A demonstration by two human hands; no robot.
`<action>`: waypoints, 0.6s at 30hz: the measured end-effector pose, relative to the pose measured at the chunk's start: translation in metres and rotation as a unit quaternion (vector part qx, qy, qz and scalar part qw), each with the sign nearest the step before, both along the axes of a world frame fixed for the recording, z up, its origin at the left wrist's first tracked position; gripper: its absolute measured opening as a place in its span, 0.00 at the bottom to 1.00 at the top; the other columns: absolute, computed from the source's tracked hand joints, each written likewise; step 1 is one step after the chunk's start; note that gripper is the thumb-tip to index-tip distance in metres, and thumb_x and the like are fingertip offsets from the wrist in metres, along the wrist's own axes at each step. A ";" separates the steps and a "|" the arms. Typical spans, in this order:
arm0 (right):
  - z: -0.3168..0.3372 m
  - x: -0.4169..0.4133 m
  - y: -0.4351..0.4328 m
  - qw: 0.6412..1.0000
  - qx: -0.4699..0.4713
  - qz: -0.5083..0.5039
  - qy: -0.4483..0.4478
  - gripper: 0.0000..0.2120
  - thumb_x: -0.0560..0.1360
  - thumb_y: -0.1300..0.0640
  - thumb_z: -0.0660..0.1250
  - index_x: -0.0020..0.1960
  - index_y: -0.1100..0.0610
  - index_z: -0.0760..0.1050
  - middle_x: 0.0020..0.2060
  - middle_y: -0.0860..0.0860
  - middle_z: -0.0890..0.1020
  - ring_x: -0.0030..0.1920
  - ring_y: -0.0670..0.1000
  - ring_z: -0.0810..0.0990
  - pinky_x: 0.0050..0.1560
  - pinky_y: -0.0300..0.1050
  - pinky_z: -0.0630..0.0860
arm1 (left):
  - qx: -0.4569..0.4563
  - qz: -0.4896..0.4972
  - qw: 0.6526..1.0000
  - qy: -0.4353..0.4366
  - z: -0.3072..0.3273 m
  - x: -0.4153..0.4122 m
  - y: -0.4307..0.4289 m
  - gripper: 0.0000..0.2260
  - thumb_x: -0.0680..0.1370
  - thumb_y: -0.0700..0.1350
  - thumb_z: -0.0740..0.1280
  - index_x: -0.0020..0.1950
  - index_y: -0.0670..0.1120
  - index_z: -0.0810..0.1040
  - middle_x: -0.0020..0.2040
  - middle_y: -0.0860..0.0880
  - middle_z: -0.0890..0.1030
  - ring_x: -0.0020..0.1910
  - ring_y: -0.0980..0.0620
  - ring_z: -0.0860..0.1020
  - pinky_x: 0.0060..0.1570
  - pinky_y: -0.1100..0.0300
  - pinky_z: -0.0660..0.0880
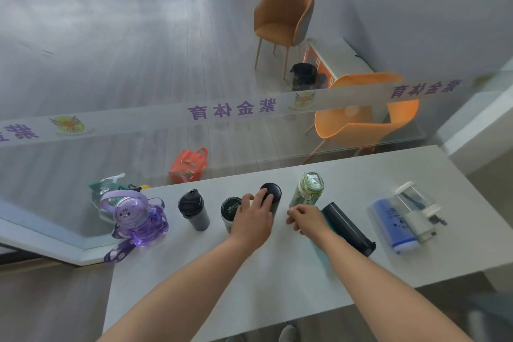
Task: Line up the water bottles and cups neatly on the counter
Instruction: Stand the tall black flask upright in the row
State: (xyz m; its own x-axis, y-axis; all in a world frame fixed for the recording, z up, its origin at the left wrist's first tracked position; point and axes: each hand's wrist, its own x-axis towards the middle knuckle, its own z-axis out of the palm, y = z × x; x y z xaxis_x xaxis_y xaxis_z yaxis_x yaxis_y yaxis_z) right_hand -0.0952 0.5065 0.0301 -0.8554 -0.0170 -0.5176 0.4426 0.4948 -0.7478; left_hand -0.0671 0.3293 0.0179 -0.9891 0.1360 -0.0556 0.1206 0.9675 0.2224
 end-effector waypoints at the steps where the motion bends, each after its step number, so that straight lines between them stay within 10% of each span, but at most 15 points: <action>1: -0.002 0.003 0.008 1.000 0.011 0.001 -0.002 0.11 0.78 0.56 0.63 0.44 0.58 0.82 0.39 0.51 0.87 0.33 0.49 0.78 0.37 0.45 0.73 | -0.008 -0.004 1.000 -0.003 0.001 0.000 0.001 0.24 0.81 0.51 0.54 0.77 0.49 0.58 0.78 0.50 0.58 0.69 0.40 0.60 0.66 0.49 0.66; 8: -0.021 0.013 0.075 0.997 0.076 -0.006 -0.011 0.12 0.77 0.60 0.61 0.40 0.62 0.80 0.41 0.57 0.86 0.32 0.51 0.76 0.37 0.44 0.75 | 0.024 -0.037 0.998 0.055 0.000 0.018 0.027 0.18 0.78 0.48 0.60 0.67 0.48 0.71 0.69 0.48 0.70 0.63 0.40 0.67 0.63 0.46 0.70; 18: -0.067 0.001 0.174 0.935 0.230 0.271 0.000 0.24 0.79 0.59 0.62 0.74 0.54 0.69 0.66 0.54 0.77 0.60 0.54 0.80 0.57 0.45 0.76 | 0.103 0.041 0.992 -0.067 -0.067 0.052 0.138 0.15 0.80 0.51 0.60 0.67 0.53 0.71 0.66 0.53 0.73 0.63 0.49 0.69 0.66 0.54 0.68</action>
